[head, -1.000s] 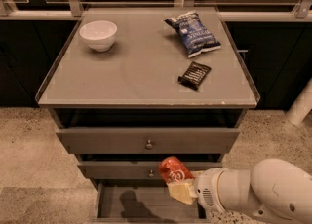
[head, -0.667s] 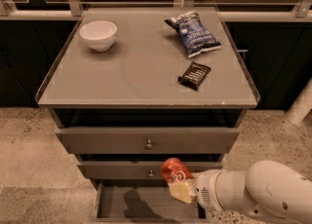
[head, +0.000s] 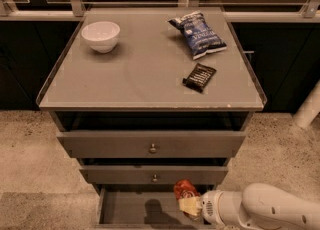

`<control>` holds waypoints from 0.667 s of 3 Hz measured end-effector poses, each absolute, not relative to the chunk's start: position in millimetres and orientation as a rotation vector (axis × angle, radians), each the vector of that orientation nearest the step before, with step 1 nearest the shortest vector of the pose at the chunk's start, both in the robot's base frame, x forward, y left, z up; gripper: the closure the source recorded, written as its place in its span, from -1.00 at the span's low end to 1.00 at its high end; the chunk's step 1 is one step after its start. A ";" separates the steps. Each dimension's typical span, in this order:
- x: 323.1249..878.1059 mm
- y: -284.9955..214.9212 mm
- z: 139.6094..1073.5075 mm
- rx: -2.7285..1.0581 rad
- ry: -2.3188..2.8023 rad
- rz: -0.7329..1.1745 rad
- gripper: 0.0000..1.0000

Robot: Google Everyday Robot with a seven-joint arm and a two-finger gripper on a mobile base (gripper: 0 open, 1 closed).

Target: Place coke can into bottom drawer

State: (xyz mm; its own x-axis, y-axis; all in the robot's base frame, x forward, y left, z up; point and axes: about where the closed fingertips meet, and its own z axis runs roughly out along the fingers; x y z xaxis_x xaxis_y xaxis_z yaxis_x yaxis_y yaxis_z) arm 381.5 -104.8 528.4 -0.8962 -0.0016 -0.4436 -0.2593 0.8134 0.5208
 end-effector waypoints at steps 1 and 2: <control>386.4 -106.9 466.7 -0.077 2.615 0.930 1.00; 371.3 -95.0 437.5 -0.032 2.648 1.008 1.00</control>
Offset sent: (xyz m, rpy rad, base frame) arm 0.0052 -0.0025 -0.0536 0.0633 0.0810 -0.0407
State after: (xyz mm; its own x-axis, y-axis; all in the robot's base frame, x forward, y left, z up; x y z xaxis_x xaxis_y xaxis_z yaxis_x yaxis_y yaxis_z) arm 371.3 -95.0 437.5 -0.9529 0.0870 -0.2907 -0.1284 0.7525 0.6459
